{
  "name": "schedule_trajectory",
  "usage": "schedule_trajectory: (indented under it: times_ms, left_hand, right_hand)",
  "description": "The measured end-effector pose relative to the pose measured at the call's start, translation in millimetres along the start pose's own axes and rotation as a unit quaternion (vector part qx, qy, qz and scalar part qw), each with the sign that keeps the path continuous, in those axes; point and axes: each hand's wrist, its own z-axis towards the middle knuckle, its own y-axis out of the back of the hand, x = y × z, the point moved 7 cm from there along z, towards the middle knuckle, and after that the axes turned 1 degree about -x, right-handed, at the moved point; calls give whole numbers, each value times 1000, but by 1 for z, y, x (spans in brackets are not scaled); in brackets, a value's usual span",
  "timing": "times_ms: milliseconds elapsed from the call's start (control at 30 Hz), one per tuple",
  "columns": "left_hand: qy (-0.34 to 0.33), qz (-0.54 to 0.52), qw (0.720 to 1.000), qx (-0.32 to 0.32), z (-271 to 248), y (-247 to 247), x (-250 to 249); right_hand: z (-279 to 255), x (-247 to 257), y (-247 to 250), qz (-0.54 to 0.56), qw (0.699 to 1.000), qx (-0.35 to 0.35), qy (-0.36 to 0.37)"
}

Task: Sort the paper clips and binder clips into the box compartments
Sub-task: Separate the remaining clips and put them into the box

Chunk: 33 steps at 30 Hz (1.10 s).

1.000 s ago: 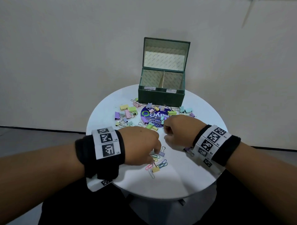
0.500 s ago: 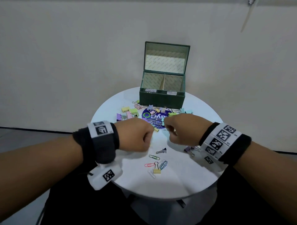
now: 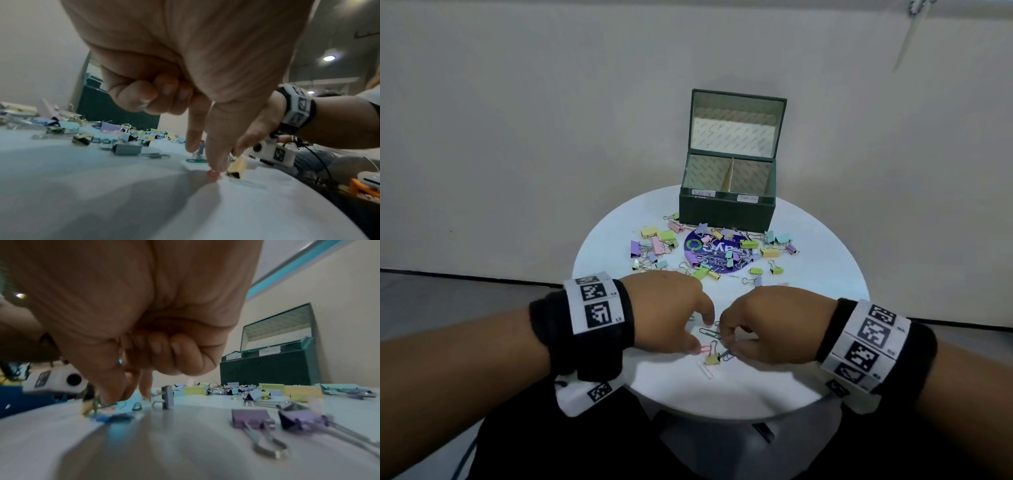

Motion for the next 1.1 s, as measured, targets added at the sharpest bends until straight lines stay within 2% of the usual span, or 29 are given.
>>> schedule_trajectory:
  times_ms: [200, 267, 300, 333, 433, 500, 600, 667, 700, 733, 800, 833, 867, 900, 967, 1000, 1033, 1100]
  left_hand:
    - [-22, 35, 999, -6, 1, -6, -10]
    - [-39, 41, 998, -27, 1, -5, -14]
    - [-46, 42, 997, -39, 1, -5, -15]
    - [-50, 47, 996, -48, 2, -4, -16]
    - [-49, 59, 996, -44, 4, -7, -14]
    - [-42, 47, 997, -36, 5, -7, -12]
    - [-2, -24, 999, -28, 7, 2, 8]
    - [10, -84, 994, -75, 12, 16, 24]
    - [32, -137, 984, -108, 15, 25, 39]
    - [86, -222, 964, -116, 14, 28, 55]
    - [148, -374, 907, -123, 9, 27, 77]
    - [154, -423, 885, -121, 8, 26, 84]
    - [149, -444, 876, -114, 6, 27, 84]
    - [139, -465, 868, -105, 6, 24, 84]
    - [124, -481, 866, -60, 6, 18, 74]
    - [119, -463, 878, -35, 6, 14, 67]
    - [111, -412, 904, -19, 7, 10, 61]
    - [75, -226, 971, -12, 5, 7, 47]
  right_hand:
    - [-11, -17, 22, 62, 995, -68, -27]
    - [-14, -20, 22, 147, 986, -59, -52]
    - [-15, -21, 21, 226, 971, -52, -61]
    - [-16, -22, 20, 322, 943, -48, -68]
    - [-17, -31, 21, 571, 812, -84, -89]
    - [-16, -41, 20, 646, 748, -105, -110]
    - [-12, -48, 11, 678, 714, -94, -146]
    - [-11, -48, 3, 686, 703, -74, -170]
    - [-11, -46, 1, 669, 720, -60, -175]
    - [-12, -45, 0, 613, 770, -44, -171]
    - [-14, -36, 3, 374, 916, -11, -143]
    - [-14, -29, 4, 254, 959, 5, -123]
    - [-13, -22, 3, 164, 980, 20, -108]
    - [-13, -16, 0, 103, 989, 36, -101]
    - [-10, -9, -8, 52, 993, 54, -91]
    - [-7, -6, -10, 43, 994, 56, -87]
    - [-6, -5, -12, 42, 994, 53, -83]
    - [-3, -5, -14, 37, 994, 56, -81]
